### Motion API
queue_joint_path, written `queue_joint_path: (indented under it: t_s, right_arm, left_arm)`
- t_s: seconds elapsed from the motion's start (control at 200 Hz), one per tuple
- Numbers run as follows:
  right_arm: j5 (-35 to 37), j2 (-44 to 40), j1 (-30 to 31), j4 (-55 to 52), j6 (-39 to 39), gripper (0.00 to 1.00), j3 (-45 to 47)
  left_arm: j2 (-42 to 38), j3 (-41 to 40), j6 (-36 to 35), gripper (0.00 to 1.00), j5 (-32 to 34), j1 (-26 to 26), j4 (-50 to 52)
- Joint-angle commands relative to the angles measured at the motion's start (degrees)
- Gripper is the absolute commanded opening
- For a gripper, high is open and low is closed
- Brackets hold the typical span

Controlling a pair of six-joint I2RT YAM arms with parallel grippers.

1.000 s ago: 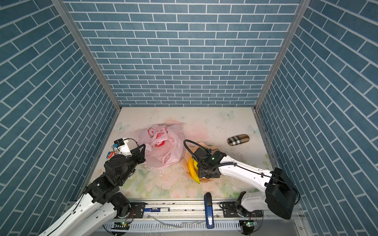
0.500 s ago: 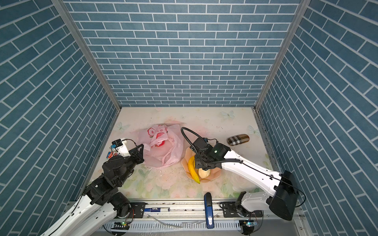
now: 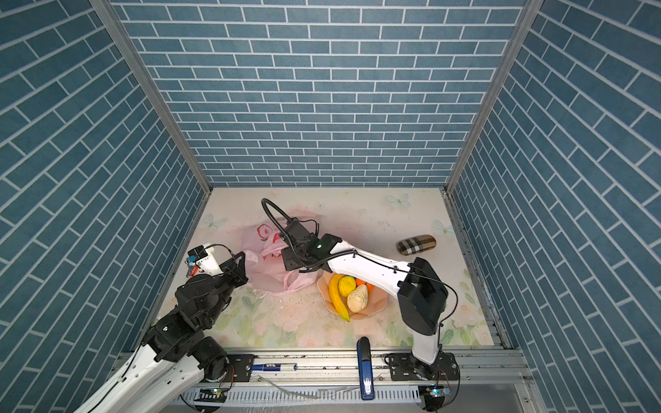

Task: Take fruits out of the plastic bag
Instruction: Pick up the fruit from the plastic bag.

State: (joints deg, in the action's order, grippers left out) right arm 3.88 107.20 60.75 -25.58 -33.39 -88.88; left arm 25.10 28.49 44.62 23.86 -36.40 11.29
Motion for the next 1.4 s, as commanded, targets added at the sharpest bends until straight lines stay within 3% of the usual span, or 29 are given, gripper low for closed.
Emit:
queue_joint_path:
  t_s: [0.0, 0.17, 0.42, 0.87, 1.395]
  right_arm:
    - [-2.4, 3.4, 0.0, 6.6, 1.7, 0.57, -4.5]
    - [-0.7, 8.4, 0.1, 6.7, 0.6, 0.59, -7.8]
    - [2.8, 15.5, -0.3, 6.4, -2.3, 0.69, -12.8]
    - [3.1, 21.3, -1.9, 8.9, -6.2, 0.72, -15.8]
    - [1.5, 25.9, -3.3, 17.2, -11.6, 0.94, -17.2]
  left_arm:
    - [-0.9, 0.6, 1.1, 0.00, 3.4, -0.3, 1.9]
    - [-0.5, 0.3, 2.8, 0.00, 3.5, -0.3, 0.5]
    - [1.4, 0.4, 3.2, 0.00, 2.1, -0.2, -1.6]
    - [-0.7, 0.2, 3.1, 0.00, 0.5, -0.3, 1.1]
    - [-3.1, -1.8, 4.5, 0.00, -0.9, -0.3, 4.1]
